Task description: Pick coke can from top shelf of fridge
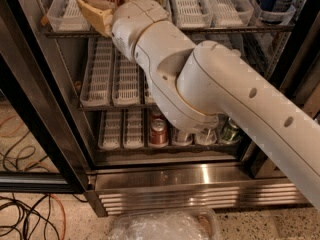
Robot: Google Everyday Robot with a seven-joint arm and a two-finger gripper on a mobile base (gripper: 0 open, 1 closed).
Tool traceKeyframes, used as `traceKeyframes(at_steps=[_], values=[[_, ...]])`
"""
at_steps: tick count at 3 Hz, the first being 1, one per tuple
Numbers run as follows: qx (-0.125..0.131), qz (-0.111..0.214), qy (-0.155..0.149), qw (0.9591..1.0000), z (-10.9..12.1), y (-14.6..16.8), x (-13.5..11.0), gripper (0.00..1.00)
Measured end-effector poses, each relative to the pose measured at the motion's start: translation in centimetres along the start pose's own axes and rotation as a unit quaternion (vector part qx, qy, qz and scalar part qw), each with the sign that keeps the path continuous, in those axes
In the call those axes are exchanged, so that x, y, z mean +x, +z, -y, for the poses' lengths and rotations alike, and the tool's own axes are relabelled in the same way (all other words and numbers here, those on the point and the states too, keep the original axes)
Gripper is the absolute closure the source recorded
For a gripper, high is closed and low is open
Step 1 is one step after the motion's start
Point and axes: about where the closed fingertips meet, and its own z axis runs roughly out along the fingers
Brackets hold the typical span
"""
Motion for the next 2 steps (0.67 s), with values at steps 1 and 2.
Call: traceKeyframes(at_steps=[1, 2], values=[[-0.020, -0.015, -0.009, 0.9996, -0.4, -1.1, 0.5, 1.00], [-0.045, -0.031, -0.021, 0.9983, -0.6, -2.2, 1.4, 1.00]])
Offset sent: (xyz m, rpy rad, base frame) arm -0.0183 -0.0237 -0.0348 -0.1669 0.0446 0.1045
